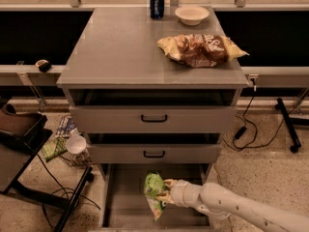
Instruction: Place green rice chip bag into bottom drawer
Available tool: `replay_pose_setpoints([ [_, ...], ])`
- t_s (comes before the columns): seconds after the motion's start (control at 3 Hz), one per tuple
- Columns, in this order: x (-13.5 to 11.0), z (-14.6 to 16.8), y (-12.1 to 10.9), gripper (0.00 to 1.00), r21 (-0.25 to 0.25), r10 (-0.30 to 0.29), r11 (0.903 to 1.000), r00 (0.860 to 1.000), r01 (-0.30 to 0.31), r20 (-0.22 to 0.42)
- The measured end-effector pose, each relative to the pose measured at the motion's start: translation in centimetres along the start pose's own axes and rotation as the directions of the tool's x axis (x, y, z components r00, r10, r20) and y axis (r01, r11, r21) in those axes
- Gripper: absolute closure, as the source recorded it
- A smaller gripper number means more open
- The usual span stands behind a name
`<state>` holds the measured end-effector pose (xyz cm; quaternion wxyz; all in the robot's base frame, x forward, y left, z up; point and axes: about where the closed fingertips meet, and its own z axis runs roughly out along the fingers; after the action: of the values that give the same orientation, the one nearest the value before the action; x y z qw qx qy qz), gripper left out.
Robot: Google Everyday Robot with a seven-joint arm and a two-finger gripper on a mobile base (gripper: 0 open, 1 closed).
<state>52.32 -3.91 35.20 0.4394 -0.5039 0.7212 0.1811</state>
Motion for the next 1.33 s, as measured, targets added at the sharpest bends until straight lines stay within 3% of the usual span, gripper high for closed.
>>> replay_pose_setpoints([
  [0.67,0.0,0.0,0.0,0.04,0.0,0.0,1.0,1.0,0.0,0.0],
  [1.33,-0.01,0.0,0.02,0.0,0.0,0.0,1.0,1.0,0.0,0.0],
])
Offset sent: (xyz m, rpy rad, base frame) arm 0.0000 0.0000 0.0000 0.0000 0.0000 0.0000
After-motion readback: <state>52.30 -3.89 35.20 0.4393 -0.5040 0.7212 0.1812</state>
